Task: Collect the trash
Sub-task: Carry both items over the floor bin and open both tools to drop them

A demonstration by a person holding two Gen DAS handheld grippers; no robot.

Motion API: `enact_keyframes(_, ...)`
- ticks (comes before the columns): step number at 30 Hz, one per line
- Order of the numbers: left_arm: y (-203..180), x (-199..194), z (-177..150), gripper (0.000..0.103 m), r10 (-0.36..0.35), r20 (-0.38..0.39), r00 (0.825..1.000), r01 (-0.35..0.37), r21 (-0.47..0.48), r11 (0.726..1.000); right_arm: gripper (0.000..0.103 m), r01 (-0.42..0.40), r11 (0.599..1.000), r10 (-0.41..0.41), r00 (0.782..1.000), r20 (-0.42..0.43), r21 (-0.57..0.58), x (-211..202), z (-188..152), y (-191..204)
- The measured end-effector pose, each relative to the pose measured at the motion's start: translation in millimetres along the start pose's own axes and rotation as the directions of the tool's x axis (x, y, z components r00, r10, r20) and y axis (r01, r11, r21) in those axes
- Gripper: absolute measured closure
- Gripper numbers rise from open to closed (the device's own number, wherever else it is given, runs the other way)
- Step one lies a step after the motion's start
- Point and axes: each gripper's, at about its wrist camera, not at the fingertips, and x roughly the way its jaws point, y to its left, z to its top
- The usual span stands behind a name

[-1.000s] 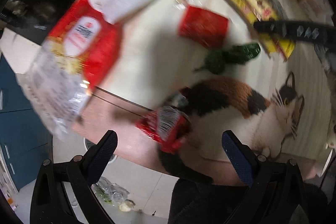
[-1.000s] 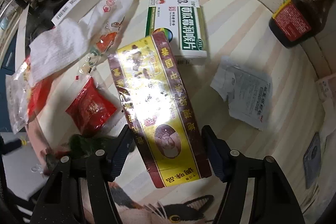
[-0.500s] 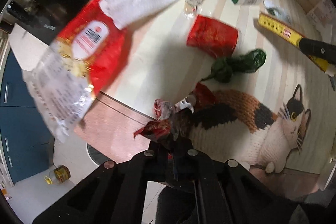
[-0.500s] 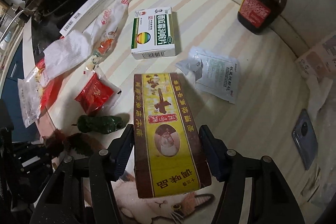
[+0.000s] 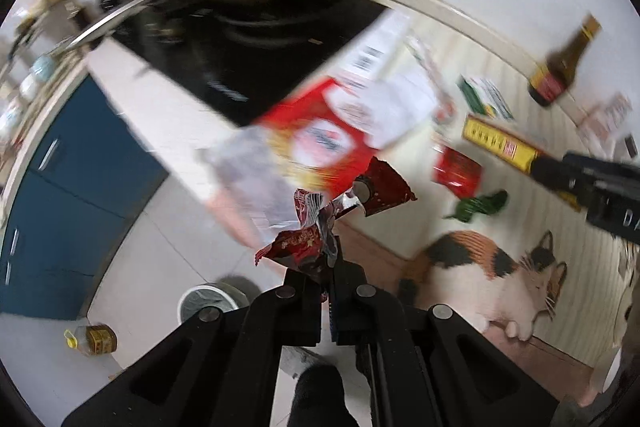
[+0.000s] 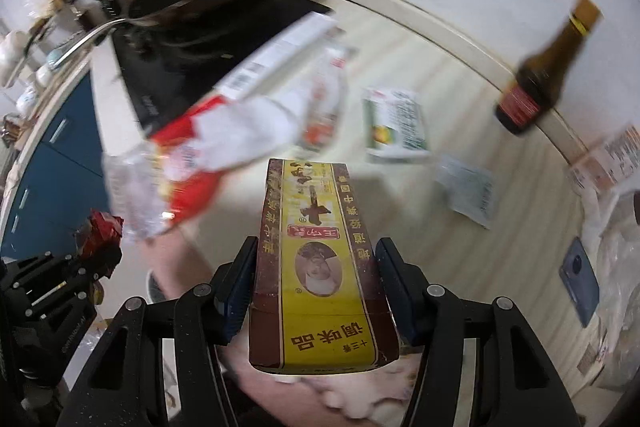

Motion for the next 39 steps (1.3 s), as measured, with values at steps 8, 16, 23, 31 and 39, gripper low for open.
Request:
enact_keyframes(8, 123.5, 13.8, -28.6, 0.103, 0.109, 0.01, 0.994, -0.105, -0.205, 0.973, 0.043, -0.13, 0.978, 0.131, 0.991, -0.006, -0.163, 7.0, -12.6, 152.9)
enact_keyframes(16, 268.2, 63.7, -128.5, 0.103, 0.168, -0.132, 0.977, -0.211, -0.472, 0.856, 0.043, -0.245, 0.897, 0.218, 0.969, -0.116, -0.369, 76.9, -58.9, 316.4)
enact_keyframes(23, 374.0, 202.7, -255.7, 0.103, -0.02, -0.268, 0.963, -0.183, -0.709, 0.681, 0.043, -0.315, 0.834, 0.186, 0.934, -0.307, -0.453, 228.6, -131.4, 410.8)
enact_keyframes(31, 416.0, 379.1, -353.2, 0.1, -0.247, -0.291, 0.924, -0.104, -0.814, 0.571, 0.043, -0.372, 0.855, 0.138, 0.835, -0.533, -0.362, 454.1, -221.6, 450.9)
enact_keyframes(39, 421.0, 424.2, -395.0, 0.017, -0.236, -0.393, 0.889, -0.206, -0.801, 0.562, 0.03, -0.379, 0.871, 0.092, 0.752, -0.652, -0.314, 566.1, -268.8, 457.7)
